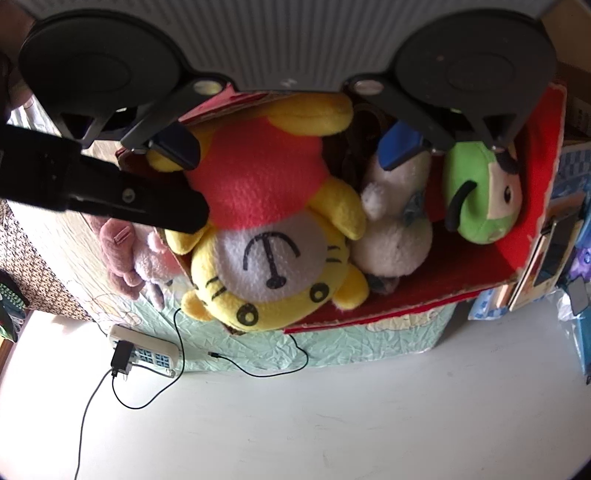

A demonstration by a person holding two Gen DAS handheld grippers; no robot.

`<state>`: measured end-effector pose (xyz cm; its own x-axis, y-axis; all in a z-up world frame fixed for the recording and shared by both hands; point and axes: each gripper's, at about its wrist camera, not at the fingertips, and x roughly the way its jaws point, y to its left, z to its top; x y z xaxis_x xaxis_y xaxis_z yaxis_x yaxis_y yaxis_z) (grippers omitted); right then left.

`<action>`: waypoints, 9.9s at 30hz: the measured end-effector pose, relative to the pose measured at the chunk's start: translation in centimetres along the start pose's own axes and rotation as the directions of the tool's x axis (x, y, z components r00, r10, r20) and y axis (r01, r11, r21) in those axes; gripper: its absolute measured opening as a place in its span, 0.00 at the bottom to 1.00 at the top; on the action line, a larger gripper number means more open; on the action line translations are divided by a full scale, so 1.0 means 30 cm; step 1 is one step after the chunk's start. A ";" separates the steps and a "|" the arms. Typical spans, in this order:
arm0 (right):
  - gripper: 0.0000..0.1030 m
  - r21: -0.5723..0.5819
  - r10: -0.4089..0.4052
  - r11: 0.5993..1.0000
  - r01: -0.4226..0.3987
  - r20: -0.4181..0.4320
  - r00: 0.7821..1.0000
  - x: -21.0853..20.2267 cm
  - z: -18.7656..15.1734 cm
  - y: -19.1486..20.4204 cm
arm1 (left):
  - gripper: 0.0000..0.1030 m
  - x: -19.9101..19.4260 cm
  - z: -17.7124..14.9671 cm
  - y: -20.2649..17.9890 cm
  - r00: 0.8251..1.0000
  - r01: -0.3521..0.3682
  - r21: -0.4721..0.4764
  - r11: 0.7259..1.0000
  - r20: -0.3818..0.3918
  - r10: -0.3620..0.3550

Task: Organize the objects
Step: 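Move the right gripper to the pink teddy bear on the bed, then grasp the pink teddy bear with the right gripper and lift it, then carry the pink teddy bear over the red box with the right gripper, then lower the teddy bear into the red box and open the right gripper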

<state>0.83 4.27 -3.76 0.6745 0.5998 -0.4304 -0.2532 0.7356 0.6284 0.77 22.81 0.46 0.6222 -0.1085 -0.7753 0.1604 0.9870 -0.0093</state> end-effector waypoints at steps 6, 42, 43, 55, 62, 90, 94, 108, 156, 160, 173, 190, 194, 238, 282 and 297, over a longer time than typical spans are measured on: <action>0.52 -0.001 0.023 1.000 -0.023 0.000 1.000 -0.026 -0.001 -0.007 | 0.99 -0.032 0.000 -0.014 0.999 -0.041 -0.007 0.999 0.016 0.041; 0.53 0.126 -0.097 0.987 0.101 -0.039 0.995 -0.305 0.098 -0.487 | 0.99 -0.087 0.025 -0.576 0.990 -0.020 0.193 0.981 0.143 -0.008; 0.53 0.133 -0.099 0.986 0.104 -0.043 0.994 -0.311 0.099 -0.502 | 0.99 -0.074 0.021 -0.592 0.991 -0.001 0.197 0.980 0.133 -0.026; 0.53 0.123 0.003 0.992 0.012 -0.123 0.992 -0.181 0.220 -0.536 | 0.97 0.117 -0.034 -0.633 0.993 0.121 0.115 0.986 0.005 -0.122; 0.53 0.172 0.037 0.985 0.001 -0.213 0.976 -0.060 0.257 -0.570 | 0.92 0.168 -0.042 -0.583 0.987 0.158 0.022 0.987 -0.033 -0.157; 0.29 0.631 0.147 0.764 -0.136 0.036 0.989 -0.368 0.165 -0.937 | 0.92 0.232 -0.005 -0.682 0.968 0.229 0.052 0.972 -0.114 -0.222; 0.23 0.640 0.099 0.760 -0.114 0.060 0.993 -0.427 0.150 -1.002 | 0.92 0.251 -0.001 -0.754 0.963 0.249 0.101 0.963 -0.133 -0.235; 0.28 0.529 -0.048 0.849 0.014 0.051 0.998 -0.508 0.187 -1.124 | 0.91 0.388 0.086 -0.936 0.938 0.322 0.110 0.940 -0.169 -0.301; 0.29 0.467 0.178 0.879 -0.092 -0.143 0.974 -0.363 0.154 -0.991 | 0.88 0.438 0.066 -0.865 0.893 0.396 -0.036 0.918 -0.219 -0.394; 0.29 0.463 0.181 0.882 -0.093 -0.149 0.972 -0.394 0.113 -0.952 | 0.88 0.387 0.021 -0.852 0.894 0.395 -0.037 0.918 -0.217 -0.393; 0.29 0.397 0.250 0.900 -0.179 -0.135 0.959 -0.437 0.078 -0.773 | 0.88 0.163 -0.056 -0.760 0.932 0.351 -0.015 0.936 -0.095 -0.351; 0.30 0.214 0.333 0.922 -0.321 -0.018 0.943 -0.399 0.145 -0.334 | 0.88 -0.184 -0.032 -0.418 0.919 0.353 0.005 0.935 0.184 -0.348; 0.31 0.162 0.356 0.921 -0.353 0.009 0.934 -0.352 0.164 -0.223 | 0.88 -0.248 -0.010 -0.309 0.907 0.351 0.015 0.936 0.241 -0.344; 0.34 0.071 0.247 0.969 -0.237 -0.216 0.945 0.302 0.059 0.154 | 0.93 0.036 -0.022 0.401 0.979 0.166 -0.123 0.978 0.141 -0.148; 0.42 0.003 0.106 0.994 -0.108 -0.187 0.977 0.243 0.036 0.147 | 0.99 0.044 -0.021 0.228 0.991 -0.136 0.059 0.989 0.012 0.136; 0.43 0.020 0.066 0.998 -0.064 -0.168 0.983 0.166 0.024 0.123 | 0.99 -0.015 -0.031 0.193 0.981 -0.191 0.045 0.981 0.021 0.190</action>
<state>3.78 9.74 -3.12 0.5298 0.6916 -0.4908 -0.2819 0.6894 0.6672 0.70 28.69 0.15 0.6571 0.0790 -0.7496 0.0725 0.9833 0.1672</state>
